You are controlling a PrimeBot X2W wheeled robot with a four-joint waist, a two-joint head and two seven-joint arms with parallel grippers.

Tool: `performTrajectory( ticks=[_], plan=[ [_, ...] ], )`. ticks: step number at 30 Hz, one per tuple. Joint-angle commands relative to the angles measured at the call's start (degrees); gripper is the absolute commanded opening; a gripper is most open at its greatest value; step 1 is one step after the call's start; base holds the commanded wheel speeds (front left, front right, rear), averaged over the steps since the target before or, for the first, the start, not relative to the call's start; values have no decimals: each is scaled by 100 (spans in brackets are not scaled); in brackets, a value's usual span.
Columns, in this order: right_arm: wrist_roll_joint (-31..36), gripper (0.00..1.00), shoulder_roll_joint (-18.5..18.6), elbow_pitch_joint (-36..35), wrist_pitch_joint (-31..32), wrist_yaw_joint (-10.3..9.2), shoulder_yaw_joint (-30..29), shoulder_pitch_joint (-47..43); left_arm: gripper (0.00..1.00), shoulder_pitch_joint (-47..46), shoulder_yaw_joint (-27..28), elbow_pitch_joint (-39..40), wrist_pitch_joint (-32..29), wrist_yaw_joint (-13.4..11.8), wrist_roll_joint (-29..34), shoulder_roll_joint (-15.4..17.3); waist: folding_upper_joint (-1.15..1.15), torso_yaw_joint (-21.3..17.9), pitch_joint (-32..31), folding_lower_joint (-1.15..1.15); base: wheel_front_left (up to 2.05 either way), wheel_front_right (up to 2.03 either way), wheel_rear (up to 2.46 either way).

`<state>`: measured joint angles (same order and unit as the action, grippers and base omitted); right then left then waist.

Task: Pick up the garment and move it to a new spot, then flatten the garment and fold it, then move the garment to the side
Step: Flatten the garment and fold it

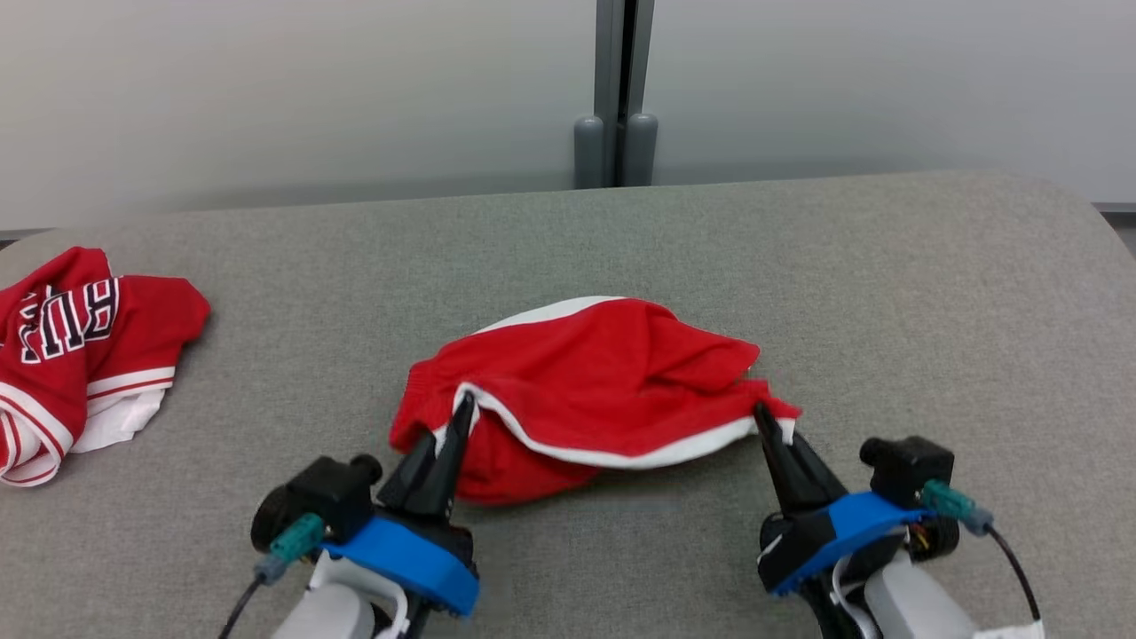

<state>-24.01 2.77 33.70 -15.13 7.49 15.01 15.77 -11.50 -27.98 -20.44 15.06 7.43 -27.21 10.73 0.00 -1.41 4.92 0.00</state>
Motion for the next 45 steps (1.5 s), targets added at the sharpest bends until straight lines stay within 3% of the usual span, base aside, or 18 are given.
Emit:
performTrajectory(
  ticks=[1, 9, 16, 23, 28, 31, 36, 45],
  plan=[
    [65, 0, 23, -102, -3, 1, -58, 261, 0, -256, 61, 75, 15, 5, -33, 65, 0, -16, 56, 0, 0, 0, 0],
    [443, 0, 215, -110, -3, 1, -236, 2352, 0, -2253, -90, 75, 15, 5, -287, 517, 0, -184, 942, 0, 0, 0, 0],
    [105, 0, 212, 510, -3, 1, -400, 4759, 0, -4793, -274, -324, 15, 6, -656, 785, 0, -332, 1999, 0, 0, 0, 0],
    [-493, 0, 305, 1201, -3, 1, -575, 6587, 0, -6862, -449, -698, 17, 6, -1029, 763, 0, -440, 2533, 0, 0, 0, 0],
    [-680, 0, 387, 1241, -2, 1, -550, 7180, 0, -7563, -577, -766, 15, 6, -1216, 721, 0, -483, 2654, 0, 0, 0, 0],
    [-650, 0, 472, 1182, -2, 1, -348, 7066, 0, -7508, -688, -738, 15, 6, -1467, 691, 0, -507, 2650, 0, 0, 0, 0],
    [-806, 0, 471, 1133, -3, 1, -62, 6327, 0, -6559, -765, -624, 14, 6, -1748, 766, 0, -489, 2610, 0, 0, 0, 0],
    [-1133, 0, 586, 826, -3, 1, 340, 4434, 0, -4112, -453, -191, 15, 6, -1286, 710, 0, -378, 2254, 0, 0, 0, 0]
  ],
)
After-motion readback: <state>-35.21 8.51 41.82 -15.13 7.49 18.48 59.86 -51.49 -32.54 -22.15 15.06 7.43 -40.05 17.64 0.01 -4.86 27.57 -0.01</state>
